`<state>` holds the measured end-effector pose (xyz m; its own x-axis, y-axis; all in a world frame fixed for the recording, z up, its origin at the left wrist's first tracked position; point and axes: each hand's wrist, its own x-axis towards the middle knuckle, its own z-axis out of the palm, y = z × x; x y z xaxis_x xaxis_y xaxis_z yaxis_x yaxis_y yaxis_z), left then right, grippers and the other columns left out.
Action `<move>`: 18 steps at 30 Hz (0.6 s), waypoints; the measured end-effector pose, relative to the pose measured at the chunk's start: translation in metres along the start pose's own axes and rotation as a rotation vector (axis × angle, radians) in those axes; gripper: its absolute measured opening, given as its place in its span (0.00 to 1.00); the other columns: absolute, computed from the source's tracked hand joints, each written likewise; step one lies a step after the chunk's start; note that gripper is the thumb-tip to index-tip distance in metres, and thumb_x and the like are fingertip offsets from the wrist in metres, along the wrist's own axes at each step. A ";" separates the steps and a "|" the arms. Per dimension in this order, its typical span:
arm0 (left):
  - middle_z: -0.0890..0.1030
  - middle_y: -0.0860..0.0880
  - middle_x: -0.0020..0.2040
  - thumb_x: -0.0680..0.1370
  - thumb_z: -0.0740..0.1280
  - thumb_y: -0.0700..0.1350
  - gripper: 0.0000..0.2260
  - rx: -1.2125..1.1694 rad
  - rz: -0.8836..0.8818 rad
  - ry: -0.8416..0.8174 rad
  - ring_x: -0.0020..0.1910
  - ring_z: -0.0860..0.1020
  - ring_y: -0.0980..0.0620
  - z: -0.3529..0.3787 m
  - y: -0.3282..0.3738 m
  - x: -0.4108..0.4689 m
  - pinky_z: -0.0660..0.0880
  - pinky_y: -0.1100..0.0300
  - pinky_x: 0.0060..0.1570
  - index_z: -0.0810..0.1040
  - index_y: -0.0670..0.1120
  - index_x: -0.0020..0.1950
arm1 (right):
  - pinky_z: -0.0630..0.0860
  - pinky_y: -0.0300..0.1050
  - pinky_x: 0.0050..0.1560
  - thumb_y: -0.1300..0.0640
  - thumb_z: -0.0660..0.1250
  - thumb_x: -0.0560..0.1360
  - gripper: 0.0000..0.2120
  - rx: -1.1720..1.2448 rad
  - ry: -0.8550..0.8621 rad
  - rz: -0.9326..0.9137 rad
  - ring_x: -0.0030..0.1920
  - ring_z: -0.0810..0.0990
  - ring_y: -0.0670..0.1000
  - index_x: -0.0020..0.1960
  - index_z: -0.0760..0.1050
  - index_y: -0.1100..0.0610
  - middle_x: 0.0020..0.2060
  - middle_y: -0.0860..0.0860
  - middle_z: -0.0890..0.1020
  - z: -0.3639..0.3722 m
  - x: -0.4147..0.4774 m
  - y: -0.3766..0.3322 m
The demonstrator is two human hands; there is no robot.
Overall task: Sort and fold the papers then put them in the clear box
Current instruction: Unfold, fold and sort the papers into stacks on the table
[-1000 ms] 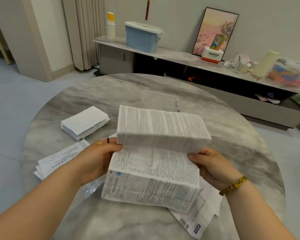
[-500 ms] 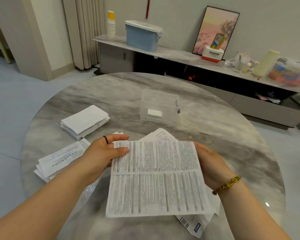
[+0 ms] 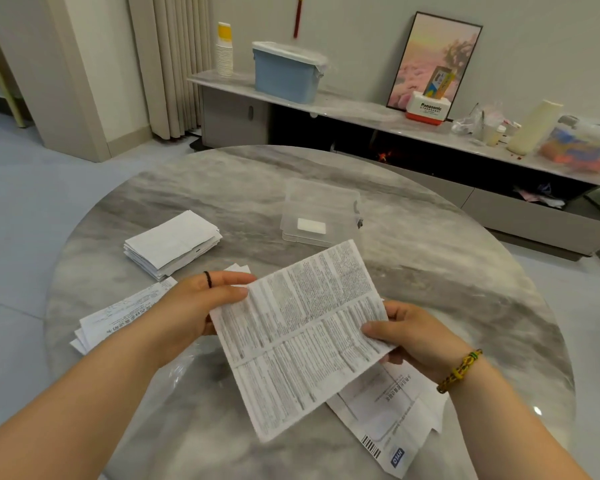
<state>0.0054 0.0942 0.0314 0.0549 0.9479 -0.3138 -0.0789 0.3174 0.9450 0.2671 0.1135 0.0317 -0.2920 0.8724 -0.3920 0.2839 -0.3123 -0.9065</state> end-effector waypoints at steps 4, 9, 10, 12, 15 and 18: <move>0.85 0.51 0.40 0.71 0.71 0.43 0.07 0.212 -0.052 -0.146 0.35 0.81 0.57 0.000 -0.001 -0.003 0.76 0.62 0.40 0.81 0.51 0.49 | 0.66 0.32 0.22 0.66 0.65 0.73 0.04 -0.138 -0.023 0.060 0.24 0.75 0.43 0.43 0.79 0.60 0.28 0.49 0.81 -0.003 -0.003 -0.002; 0.84 0.50 0.36 0.75 0.66 0.40 0.08 0.342 -0.073 -0.246 0.29 0.79 0.59 0.010 -0.006 -0.005 0.72 0.69 0.27 0.83 0.46 0.39 | 0.68 0.32 0.24 0.66 0.65 0.73 0.07 -0.122 -0.006 0.037 0.26 0.77 0.43 0.42 0.78 0.57 0.29 0.48 0.81 0.004 -0.002 -0.003; 0.85 0.48 0.38 0.75 0.66 0.40 0.08 0.334 -0.062 -0.226 0.32 0.80 0.57 0.011 -0.008 -0.005 0.75 0.66 0.31 0.83 0.45 0.38 | 0.69 0.33 0.24 0.67 0.64 0.74 0.07 -0.049 0.033 0.010 0.25 0.77 0.42 0.42 0.77 0.57 0.28 0.47 0.80 0.006 -0.001 -0.003; 0.85 0.43 0.40 0.75 0.66 0.38 0.09 0.212 -0.051 -0.145 0.37 0.82 0.50 0.012 -0.011 -0.003 0.79 0.57 0.42 0.84 0.43 0.38 | 0.74 0.36 0.27 0.66 0.61 0.75 0.06 0.168 0.115 -0.033 0.27 0.79 0.45 0.44 0.76 0.59 0.28 0.48 0.81 0.008 0.003 -0.002; 0.85 0.46 0.36 0.76 0.63 0.37 0.13 -0.007 -0.012 -0.031 0.33 0.83 0.52 0.015 -0.011 -0.001 0.80 0.61 0.33 0.83 0.44 0.35 | 0.74 0.43 0.34 0.62 0.59 0.76 0.06 0.310 0.070 -0.056 0.32 0.78 0.51 0.48 0.75 0.60 0.36 0.52 0.82 0.013 0.005 -0.003; 0.85 0.48 0.37 0.77 0.62 0.39 0.09 -0.061 0.023 0.011 0.34 0.83 0.52 0.015 -0.009 0.000 0.80 0.62 0.32 0.82 0.44 0.41 | 0.72 0.36 0.26 0.63 0.59 0.76 0.08 0.170 -0.022 -0.042 0.28 0.78 0.47 0.46 0.77 0.59 0.33 0.51 0.83 0.019 0.004 0.001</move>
<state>0.0210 0.0905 0.0242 0.0413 0.9550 -0.2938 -0.1406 0.2967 0.9446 0.2486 0.1096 0.0266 -0.3205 0.8784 -0.3546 0.1134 -0.3360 -0.9350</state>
